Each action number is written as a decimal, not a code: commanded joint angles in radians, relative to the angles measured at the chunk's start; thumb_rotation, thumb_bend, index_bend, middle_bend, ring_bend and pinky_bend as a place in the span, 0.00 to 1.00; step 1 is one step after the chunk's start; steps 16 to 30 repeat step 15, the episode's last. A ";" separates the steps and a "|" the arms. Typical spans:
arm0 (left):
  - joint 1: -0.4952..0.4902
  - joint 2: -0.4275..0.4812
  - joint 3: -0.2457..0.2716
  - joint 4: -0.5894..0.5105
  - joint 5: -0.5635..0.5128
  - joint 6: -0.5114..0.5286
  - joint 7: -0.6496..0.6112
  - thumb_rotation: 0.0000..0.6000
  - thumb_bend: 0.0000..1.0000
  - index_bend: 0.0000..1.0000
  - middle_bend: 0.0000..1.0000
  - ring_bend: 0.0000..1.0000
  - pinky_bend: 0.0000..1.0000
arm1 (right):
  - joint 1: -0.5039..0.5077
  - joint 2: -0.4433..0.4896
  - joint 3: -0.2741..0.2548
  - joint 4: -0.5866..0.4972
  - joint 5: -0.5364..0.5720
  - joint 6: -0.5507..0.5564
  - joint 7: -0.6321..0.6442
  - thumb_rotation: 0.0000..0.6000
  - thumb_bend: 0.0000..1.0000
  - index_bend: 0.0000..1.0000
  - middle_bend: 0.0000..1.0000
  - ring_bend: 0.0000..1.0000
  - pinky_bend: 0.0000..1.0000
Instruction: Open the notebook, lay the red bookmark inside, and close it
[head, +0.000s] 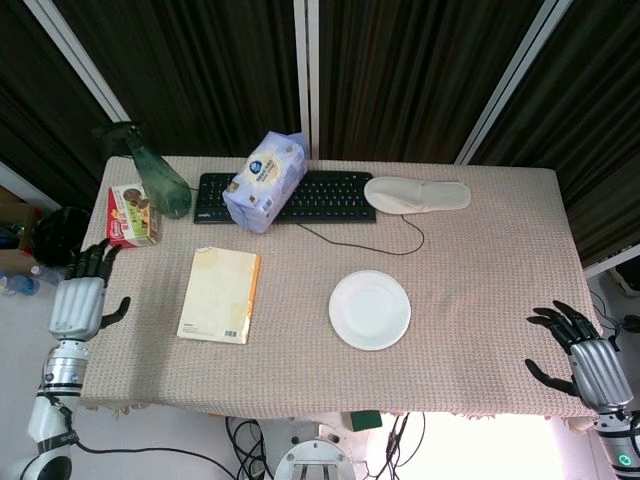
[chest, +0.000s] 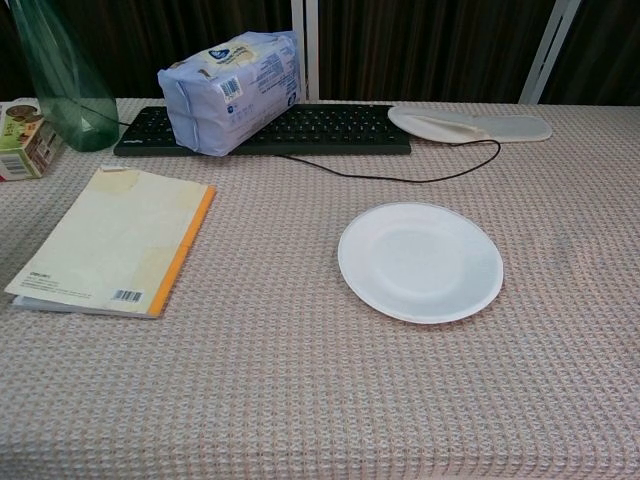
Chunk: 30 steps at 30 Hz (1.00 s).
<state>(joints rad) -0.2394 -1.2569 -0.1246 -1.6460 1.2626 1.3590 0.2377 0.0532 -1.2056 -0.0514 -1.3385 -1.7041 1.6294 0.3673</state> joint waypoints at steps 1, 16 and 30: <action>0.063 0.086 0.032 0.003 0.023 0.036 -0.085 1.00 0.28 0.09 0.00 0.00 0.09 | 0.004 0.019 0.007 -0.022 0.013 -0.015 -0.024 1.00 0.21 0.27 0.19 0.10 0.19; 0.271 0.040 0.177 0.115 0.239 0.306 -0.146 1.00 0.28 0.10 0.00 0.00 0.08 | 0.045 0.016 0.015 -0.069 0.013 -0.085 -0.070 1.00 0.21 0.24 0.19 0.10 0.19; 0.271 0.040 0.177 0.115 0.239 0.306 -0.146 1.00 0.28 0.10 0.00 0.00 0.08 | 0.045 0.016 0.015 -0.069 0.013 -0.085 -0.070 1.00 0.21 0.24 0.19 0.10 0.19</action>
